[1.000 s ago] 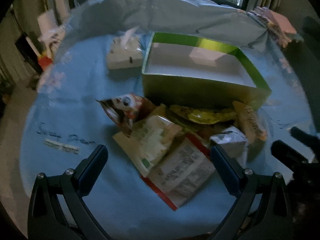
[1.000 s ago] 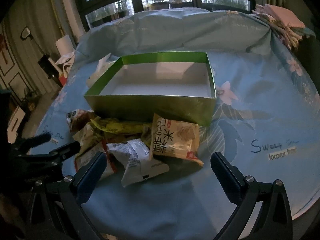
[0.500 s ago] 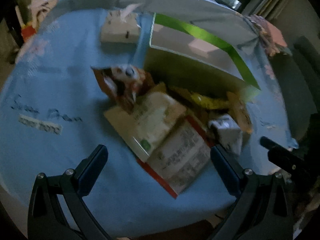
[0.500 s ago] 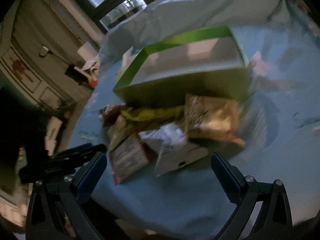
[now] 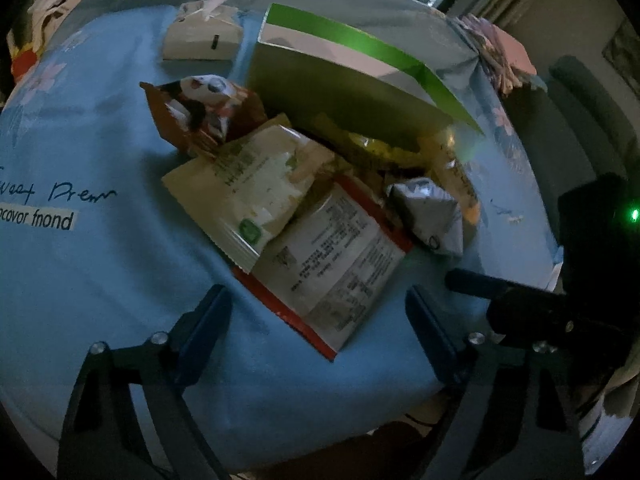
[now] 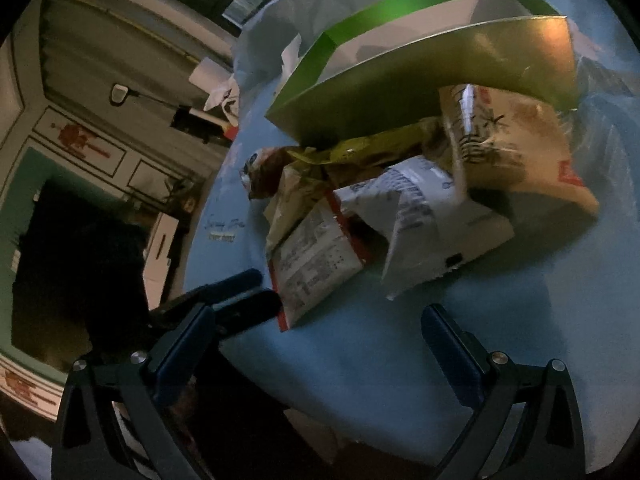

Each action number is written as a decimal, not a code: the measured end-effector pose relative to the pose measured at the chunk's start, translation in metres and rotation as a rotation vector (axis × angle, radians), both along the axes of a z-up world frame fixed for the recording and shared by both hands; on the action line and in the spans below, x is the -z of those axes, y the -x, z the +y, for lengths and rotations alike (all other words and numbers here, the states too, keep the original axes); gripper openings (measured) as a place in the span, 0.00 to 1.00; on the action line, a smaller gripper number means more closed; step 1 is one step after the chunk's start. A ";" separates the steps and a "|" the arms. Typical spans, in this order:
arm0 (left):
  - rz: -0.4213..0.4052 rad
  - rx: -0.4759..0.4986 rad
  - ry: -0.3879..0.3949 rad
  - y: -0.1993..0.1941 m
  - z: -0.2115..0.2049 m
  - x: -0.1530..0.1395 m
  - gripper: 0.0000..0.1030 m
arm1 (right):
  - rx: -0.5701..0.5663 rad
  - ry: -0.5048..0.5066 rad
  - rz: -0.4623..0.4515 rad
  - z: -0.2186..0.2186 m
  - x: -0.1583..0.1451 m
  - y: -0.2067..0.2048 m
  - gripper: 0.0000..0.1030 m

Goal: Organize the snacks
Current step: 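Grasp the white-and-red snack wrapper with the right gripper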

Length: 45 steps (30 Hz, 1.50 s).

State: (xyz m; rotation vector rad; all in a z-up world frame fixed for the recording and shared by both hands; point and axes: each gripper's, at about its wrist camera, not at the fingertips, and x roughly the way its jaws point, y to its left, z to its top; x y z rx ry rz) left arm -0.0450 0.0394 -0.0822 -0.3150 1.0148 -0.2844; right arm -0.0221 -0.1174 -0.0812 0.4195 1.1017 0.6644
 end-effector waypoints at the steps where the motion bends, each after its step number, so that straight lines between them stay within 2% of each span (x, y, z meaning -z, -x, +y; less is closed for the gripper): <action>1: -0.002 0.006 -0.006 -0.002 -0.001 0.002 0.85 | -0.002 -0.001 0.000 0.003 0.001 -0.002 1.00; 3: -0.001 0.012 -0.015 -0.006 -0.002 0.002 0.82 | -0.003 -0.003 0.004 0.007 0.002 -0.006 1.00; 4: -0.001 0.015 -0.012 -0.006 -0.003 0.003 0.76 | -0.003 -0.004 0.008 0.008 0.004 -0.008 1.00; 7: -0.001 0.021 -0.007 -0.009 -0.002 0.006 0.75 | -0.005 -0.010 0.018 0.015 0.007 -0.012 0.97; 9: -0.006 0.025 -0.004 -0.010 0.000 0.006 0.71 | -0.005 -0.008 0.023 0.020 0.008 -0.016 0.94; 11: -0.007 0.019 0.000 -0.011 0.004 0.008 0.53 | -0.001 -0.004 0.025 0.021 0.010 -0.017 0.89; 15: -0.007 0.004 0.035 -0.010 0.012 0.011 0.42 | 0.017 -0.004 0.038 0.023 0.014 -0.023 0.72; 22: -0.024 -0.009 0.068 -0.005 0.018 0.011 0.35 | 0.006 0.000 0.055 0.026 0.024 -0.023 0.24; 24: -0.029 -0.014 0.084 -0.002 0.020 0.010 0.31 | 0.008 -0.018 0.050 0.023 0.025 -0.020 0.19; 26: -0.044 0.006 0.130 0.003 0.021 0.007 0.08 | -0.009 -0.056 0.027 0.021 0.020 -0.015 0.15; 30: -0.081 0.013 0.087 0.012 0.015 -0.005 0.08 | -0.039 -0.099 0.011 0.020 0.013 -0.008 0.12; 36: -0.072 0.020 0.154 0.013 0.019 -0.007 0.08 | -0.042 -0.148 0.007 0.010 0.009 -0.002 0.12; 38: -0.051 0.039 0.159 0.013 0.015 -0.004 0.24 | -0.016 -0.149 0.004 0.006 0.010 -0.004 0.12; 39: -0.050 0.041 0.143 0.015 0.012 -0.003 0.27 | -0.003 -0.157 0.008 0.003 0.011 -0.005 0.12; 42: -0.043 0.055 0.089 0.018 0.004 0.000 0.29 | 0.024 -0.178 0.035 -0.003 0.014 -0.012 0.12; 43: -0.044 0.055 0.088 0.018 0.004 0.000 0.37 | 0.025 -0.184 0.042 -0.003 0.015 -0.013 0.12; 44: -0.045 0.053 0.088 0.017 0.003 0.000 0.54 | 0.025 -0.202 0.054 -0.003 0.016 -0.014 0.12; 45: -0.045 0.049 0.088 0.016 0.002 0.000 0.66 | 0.024 -0.228 0.070 -0.002 0.017 -0.014 0.12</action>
